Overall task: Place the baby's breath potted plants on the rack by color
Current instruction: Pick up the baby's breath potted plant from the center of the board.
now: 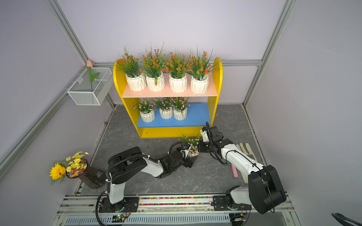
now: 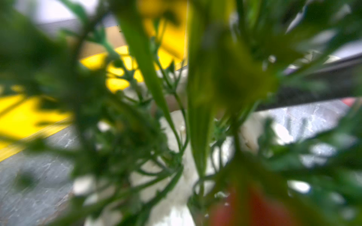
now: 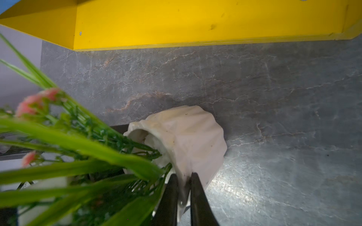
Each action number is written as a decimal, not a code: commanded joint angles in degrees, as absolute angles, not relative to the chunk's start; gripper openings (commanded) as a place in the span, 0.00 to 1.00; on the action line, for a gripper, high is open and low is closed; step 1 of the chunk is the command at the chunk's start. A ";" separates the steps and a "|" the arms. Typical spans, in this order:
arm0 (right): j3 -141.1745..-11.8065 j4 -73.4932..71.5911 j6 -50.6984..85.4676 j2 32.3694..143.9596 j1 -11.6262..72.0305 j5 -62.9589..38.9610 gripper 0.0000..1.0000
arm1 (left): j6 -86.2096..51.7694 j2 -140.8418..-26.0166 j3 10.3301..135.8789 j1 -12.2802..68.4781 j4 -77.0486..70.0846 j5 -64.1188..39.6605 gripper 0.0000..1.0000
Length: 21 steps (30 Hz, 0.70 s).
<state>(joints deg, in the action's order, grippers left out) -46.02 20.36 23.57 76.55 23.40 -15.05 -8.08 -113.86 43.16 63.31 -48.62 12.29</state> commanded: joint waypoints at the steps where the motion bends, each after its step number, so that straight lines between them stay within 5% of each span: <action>1: -44.35 21.45 24.90 77.52 24.35 -24.54 0.15 | -9.40 -113.55 45.95 63.55 -58.45 13.21 0.82; 21: -42.01 27.75 23.64 64.35 16.84 -20.51 0.29 | -8.36 -112.41 48.82 63.44 -53.22 14.06 0.80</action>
<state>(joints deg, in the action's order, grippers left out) -43.00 24.32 23.99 66.39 17.85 -20.75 -8.43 -113.91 46.37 63.40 -49.34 13.50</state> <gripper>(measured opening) 0.290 0.886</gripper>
